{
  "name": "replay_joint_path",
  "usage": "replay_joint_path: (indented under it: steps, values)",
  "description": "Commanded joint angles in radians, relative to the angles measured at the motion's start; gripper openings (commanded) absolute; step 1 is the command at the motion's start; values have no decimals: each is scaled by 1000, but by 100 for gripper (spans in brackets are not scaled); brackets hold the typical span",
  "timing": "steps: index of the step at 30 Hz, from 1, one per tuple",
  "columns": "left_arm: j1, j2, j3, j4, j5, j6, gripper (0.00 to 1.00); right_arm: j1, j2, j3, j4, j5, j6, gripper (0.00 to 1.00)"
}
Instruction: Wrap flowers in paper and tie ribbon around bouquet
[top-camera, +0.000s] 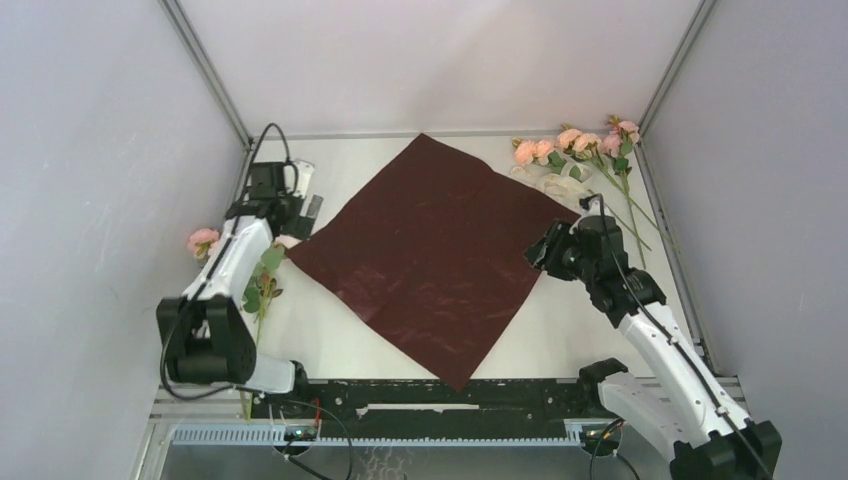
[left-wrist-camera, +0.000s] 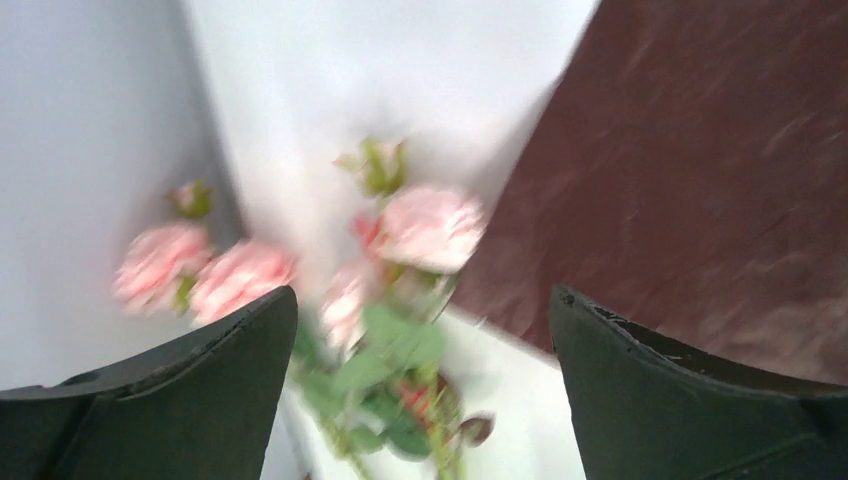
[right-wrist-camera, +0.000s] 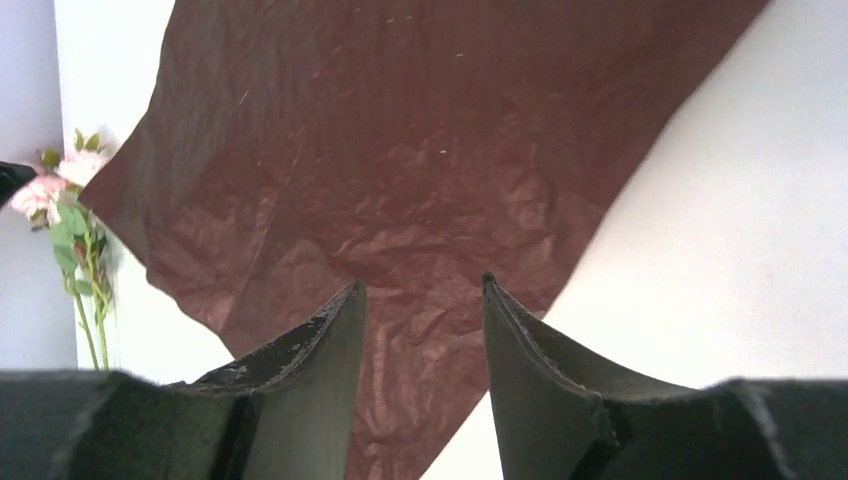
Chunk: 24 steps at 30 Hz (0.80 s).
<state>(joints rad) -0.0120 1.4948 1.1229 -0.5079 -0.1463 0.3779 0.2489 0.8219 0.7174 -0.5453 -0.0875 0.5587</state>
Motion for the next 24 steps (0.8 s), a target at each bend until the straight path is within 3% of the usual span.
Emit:
replay_joint_path:
  steps: [1, 6, 12, 16, 20, 24]
  values:
    - [139, -196, -108, -155, -68, 113, 98, 95, 46, 78, 16, 78, -27, 55]
    - [297, -300, -304, -262, -7, 221, 89, 174, 117, 115, 37, 87, -26, 55]
    - [331, -331, -490, -176, -9, 263, 87, 247, 168, 142, 53, 129, -20, 55]
    - [337, -224, -500, -70, -54, 236, 69, 280, 168, 148, 34, 158, -22, 56]
    - [350, -112, -471, -25, -59, 214, 61, 298, 150, 147, -3, 199, -23, 56]
    - [365, -95, -453, -23, -25, 209, 41, 304, 136, 148, -23, 227, -26, 56]
